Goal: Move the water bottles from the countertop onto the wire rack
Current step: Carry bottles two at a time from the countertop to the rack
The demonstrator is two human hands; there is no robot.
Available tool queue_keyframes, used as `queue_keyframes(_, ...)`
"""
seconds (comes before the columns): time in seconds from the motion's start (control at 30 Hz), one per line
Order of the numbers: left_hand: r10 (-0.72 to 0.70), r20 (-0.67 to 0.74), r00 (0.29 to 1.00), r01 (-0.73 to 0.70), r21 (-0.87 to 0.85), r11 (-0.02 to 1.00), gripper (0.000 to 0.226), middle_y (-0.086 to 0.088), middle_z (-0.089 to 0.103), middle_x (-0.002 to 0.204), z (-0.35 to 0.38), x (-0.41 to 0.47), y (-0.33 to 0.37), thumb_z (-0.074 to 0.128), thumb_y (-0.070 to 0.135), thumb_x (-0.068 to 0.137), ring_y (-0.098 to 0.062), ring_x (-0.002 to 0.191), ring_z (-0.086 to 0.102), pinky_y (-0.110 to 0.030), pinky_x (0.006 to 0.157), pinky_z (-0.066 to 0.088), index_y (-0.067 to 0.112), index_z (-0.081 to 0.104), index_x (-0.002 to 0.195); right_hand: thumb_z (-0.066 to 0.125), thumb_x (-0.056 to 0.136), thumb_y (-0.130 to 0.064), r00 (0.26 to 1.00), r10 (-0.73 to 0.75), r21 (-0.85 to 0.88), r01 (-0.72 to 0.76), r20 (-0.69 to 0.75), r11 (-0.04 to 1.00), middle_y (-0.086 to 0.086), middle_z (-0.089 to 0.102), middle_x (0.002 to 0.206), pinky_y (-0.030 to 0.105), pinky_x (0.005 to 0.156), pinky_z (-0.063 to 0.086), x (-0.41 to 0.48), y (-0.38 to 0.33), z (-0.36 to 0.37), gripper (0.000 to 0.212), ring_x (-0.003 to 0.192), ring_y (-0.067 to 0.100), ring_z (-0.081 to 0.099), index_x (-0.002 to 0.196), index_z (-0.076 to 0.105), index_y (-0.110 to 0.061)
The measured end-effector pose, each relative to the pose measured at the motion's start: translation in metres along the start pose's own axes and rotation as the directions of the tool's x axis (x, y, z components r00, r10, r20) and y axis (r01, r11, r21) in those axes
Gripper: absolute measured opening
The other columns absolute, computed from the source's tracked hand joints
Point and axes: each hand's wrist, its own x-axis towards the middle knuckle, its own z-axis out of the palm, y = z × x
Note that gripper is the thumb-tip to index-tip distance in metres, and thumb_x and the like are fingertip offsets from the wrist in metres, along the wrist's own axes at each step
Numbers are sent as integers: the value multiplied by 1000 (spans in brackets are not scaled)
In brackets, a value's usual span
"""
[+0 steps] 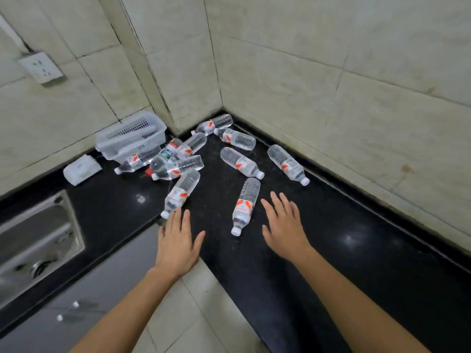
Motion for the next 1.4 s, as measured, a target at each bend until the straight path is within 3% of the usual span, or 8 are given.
queue_keyframes(0.37,-252,278,927,285,-83,955,82,-16,37,152,47,134,-90,67,46,85,-39,139,36,-58,105,41,16,27,150,56,93,-3,944,-64,-15,73,323,997,7,0,171,46,125,3,104,-15,47,84,157,30,-5,162,10,-19)
queue_keyframes(0.6,-209,442,872,263,-65,963,113,-18,7,164,88,232,-125,77,40,82,-47,143,28,-63,110,30,32,-6,158,63,93,-7,850,-71,-310,267,523,912,11,-14,170,52,124,-3,142,-42,82,98,155,37,-12,162,-6,-21)
queue_keyframes(0.8,-171,460,871,252,-122,960,106,-23,27,141,109,255,-126,71,30,87,-47,121,38,-55,99,40,26,-7,159,56,100,-26,720,-100,-362,457,686,813,13,15,168,57,124,2,178,-60,105,60,156,38,0,156,34,-22)
queue_keyframes(1.0,-118,397,910,183,-129,975,87,-25,29,141,123,257,-125,61,30,97,-49,116,42,-56,93,45,25,1,160,67,93,-22,839,-38,-363,275,542,890,12,39,157,56,120,22,172,-58,108,52,152,41,20,142,52,-22)
queue_keyframes(1.1,-67,413,908,147,-167,975,86,-23,31,138,116,266,-124,58,29,98,-49,114,47,-55,94,45,26,-2,160,69,90,-21,861,-11,-403,249,508,881,9,37,157,55,113,31,172,-55,102,68,150,40,24,150,38,-26)
queue_keyframes(1.23,82,409,909,-42,-106,994,86,-15,40,137,80,276,-114,61,35,94,-39,112,57,-48,88,49,33,5,159,69,88,-39,961,177,-155,-145,214,977,2,48,148,52,101,45,158,-51,79,78,132,37,45,156,32,-32)
queue_keyframes(1.3,219,381,898,-220,-41,975,83,-8,50,135,55,279,-100,65,43,89,-31,112,61,-43,86,51,33,17,156,71,86,-48,919,387,143,-393,68,908,-1,53,141,48,98,49,151,-40,60,74,124,31,48,152,41,-33)
queue_keyframes(1.4,388,327,862,-393,-52,918,70,0,67,118,19,279,-66,68,59,80,-24,102,68,-36,78,51,33,41,139,74,82,-58,701,711,518,-626,48,583,1,63,125,39,92,49,143,-20,25,61,116,26,58,133,57,-29)
